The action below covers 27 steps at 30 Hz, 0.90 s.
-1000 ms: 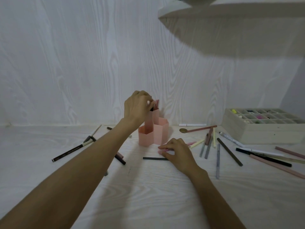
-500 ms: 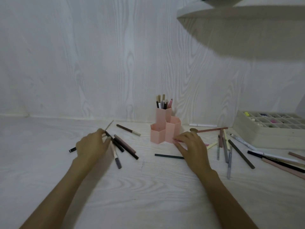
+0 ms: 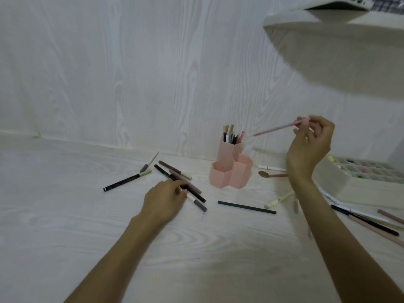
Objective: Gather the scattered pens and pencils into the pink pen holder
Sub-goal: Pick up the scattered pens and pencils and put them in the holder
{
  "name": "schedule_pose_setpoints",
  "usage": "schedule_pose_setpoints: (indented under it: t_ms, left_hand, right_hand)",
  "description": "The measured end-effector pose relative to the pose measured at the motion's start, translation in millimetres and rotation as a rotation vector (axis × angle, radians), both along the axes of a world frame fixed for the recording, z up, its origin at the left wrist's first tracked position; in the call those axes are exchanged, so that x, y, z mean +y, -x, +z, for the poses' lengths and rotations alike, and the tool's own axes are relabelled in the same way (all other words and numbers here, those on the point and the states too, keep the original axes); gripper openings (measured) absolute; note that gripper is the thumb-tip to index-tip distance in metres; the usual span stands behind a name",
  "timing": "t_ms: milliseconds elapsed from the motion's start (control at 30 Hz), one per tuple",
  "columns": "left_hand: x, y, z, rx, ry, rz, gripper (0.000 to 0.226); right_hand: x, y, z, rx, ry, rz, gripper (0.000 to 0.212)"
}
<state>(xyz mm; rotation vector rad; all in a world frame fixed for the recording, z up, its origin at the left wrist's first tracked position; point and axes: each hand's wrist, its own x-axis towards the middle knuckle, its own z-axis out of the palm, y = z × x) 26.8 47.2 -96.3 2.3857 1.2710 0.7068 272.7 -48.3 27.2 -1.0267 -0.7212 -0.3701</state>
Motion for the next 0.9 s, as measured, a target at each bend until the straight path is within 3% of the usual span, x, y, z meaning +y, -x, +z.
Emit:
schedule_pose_setpoints:
  t_ms: [133,333,433,500,633,767,900]
  left_hand:
    - [3.7,1.6,-5.4,-0.055,0.004,-0.05,0.032]
    - [7.9,1.9,-10.9,-0.095,0.018,-0.052,0.031]
    - [9.5,3.3,-11.4,-0.104,0.016,-0.056,0.03]
    - [9.6,4.4,-10.5,-0.12,0.021,-0.057,0.029]
    - [15.1,10.9,-7.8,-0.143,0.031,0.038,0.029]
    - [21.1,14.2,-9.8,-0.165,0.052,0.132,0.03]
    - [17.6,12.5,-8.8,-0.155,-0.007,0.064,0.03]
  right_hand:
    - [26.8,8.4,36.2,-0.02,0.084,0.005,0.009]
    - [55.8,16.7,25.3,-0.271,0.512,-0.016,0.014]
    - [62.9,19.0,9.0,-0.343,0.641,-0.011,0.008]
    - [65.9,18.1,-1.0,-0.377,0.74,-0.08,0.009]
    - [66.0,12.3,-18.1,-0.627,1.005,-0.252,0.023]
    - [54.0,7.1,-20.4,-0.652,1.007,-0.208,0.03]
    - [24.2,3.5,-26.2,-0.557,0.907,-0.069,0.021]
